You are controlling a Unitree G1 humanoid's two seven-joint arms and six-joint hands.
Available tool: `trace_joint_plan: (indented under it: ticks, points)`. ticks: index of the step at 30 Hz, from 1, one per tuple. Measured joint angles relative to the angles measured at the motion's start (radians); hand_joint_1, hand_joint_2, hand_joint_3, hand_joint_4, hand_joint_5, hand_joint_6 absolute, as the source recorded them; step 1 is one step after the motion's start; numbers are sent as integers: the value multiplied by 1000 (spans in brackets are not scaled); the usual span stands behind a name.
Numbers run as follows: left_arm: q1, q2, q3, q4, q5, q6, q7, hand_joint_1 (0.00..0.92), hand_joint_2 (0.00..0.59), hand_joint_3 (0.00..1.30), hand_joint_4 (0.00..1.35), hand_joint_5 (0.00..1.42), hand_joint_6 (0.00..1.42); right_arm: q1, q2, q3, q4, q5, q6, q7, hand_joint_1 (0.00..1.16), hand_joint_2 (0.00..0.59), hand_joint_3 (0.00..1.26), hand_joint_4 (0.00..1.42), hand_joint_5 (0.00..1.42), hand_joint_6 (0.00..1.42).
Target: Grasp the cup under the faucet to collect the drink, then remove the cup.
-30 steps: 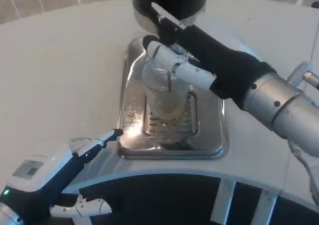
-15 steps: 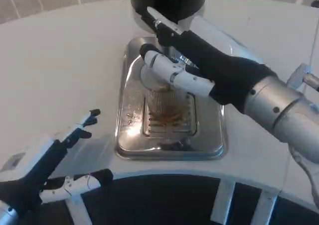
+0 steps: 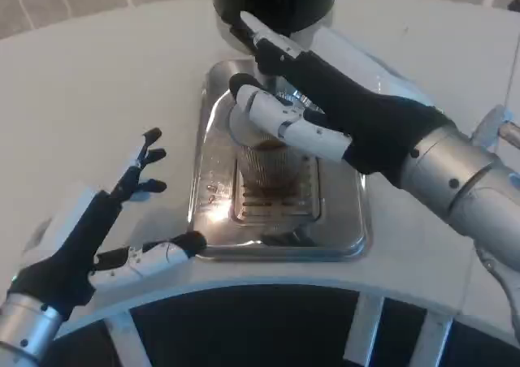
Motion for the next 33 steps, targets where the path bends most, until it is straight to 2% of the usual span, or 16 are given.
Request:
trace_joint_plan:
  ticks: [6,11,21,28,33]
  points:
    - [-56,-50,0,10,3,14,22,379,37,0,6,330,344,1,8,-2,-5,-1,11,2,0,564,0,0,0,0]
    - [-106,-82,-8,69,5,10,26,387,39,0,4,330,345,2,12,-5,-7,-1,14,4,0,571,0,0,0,0]
    - [-211,-106,-37,208,40,-15,35,403,39,0,1,298,298,3,12,-11,-7,-1,14,7,0,574,0,0,0,0]
    - [-266,-119,-44,291,43,-34,60,393,42,0,3,191,173,5,13,-15,-8,0,14,9,0,574,0,0,0,0]
    - [-294,-123,-46,334,44,-49,78,393,42,0,0,171,149,6,15,-14,-10,-1,14,9,0,576,0,0,0,0]
